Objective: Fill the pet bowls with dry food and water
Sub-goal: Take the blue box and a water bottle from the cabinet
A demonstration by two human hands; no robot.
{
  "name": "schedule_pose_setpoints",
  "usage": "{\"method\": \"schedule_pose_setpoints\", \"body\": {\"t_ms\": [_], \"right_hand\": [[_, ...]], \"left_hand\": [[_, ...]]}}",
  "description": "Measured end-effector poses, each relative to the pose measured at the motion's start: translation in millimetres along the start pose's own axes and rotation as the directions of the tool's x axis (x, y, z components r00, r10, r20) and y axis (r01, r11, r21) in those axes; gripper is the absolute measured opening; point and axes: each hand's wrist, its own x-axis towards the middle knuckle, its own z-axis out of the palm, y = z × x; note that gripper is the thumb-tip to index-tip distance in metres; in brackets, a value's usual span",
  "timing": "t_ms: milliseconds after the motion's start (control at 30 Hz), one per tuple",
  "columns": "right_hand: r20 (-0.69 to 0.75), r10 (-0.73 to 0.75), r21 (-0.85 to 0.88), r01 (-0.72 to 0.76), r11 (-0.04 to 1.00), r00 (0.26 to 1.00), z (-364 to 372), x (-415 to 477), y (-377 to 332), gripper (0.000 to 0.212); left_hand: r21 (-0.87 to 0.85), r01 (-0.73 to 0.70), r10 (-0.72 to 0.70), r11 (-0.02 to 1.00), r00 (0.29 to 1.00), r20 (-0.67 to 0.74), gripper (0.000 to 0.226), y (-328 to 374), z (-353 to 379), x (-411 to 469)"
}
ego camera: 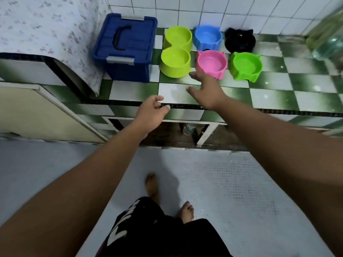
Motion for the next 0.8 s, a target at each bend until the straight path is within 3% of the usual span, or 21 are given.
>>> {"method": "schedule_pose_setpoints", "body": {"t_ms": [300, 433, 567, 800], "right_hand": [[-0.077, 0.171, 0.127, -0.161, 0.979, 0.982, 3, -61, 52, 0.052], [-0.065, 0.213, 0.24, -0.192, 0.952, 0.975, 36, -90, 73, 0.037], [-0.05, 0.267, 0.332, -0.236, 0.913, 0.962, 99, -107, 116, 0.026], [0.029, 0.426, 0.422, -0.398, 0.815, 0.904, 218, -75, 225, 0.033]], "left_hand": [[0.171, -0.063, 0.032, 0.983, 0.983, 0.182, 0.031, -30, 33, -6], [0.231, -0.082, 0.002, 0.97, 0.945, 0.328, 0.024, -61, 45, 2], [0.275, -0.087, -0.04, 0.957, 0.905, 0.423, 0.022, -127, 68, 30], [0.343, -0.019, -0.125, 0.939, 0.91, 0.395, 0.018, -270, 132, 129]]}}
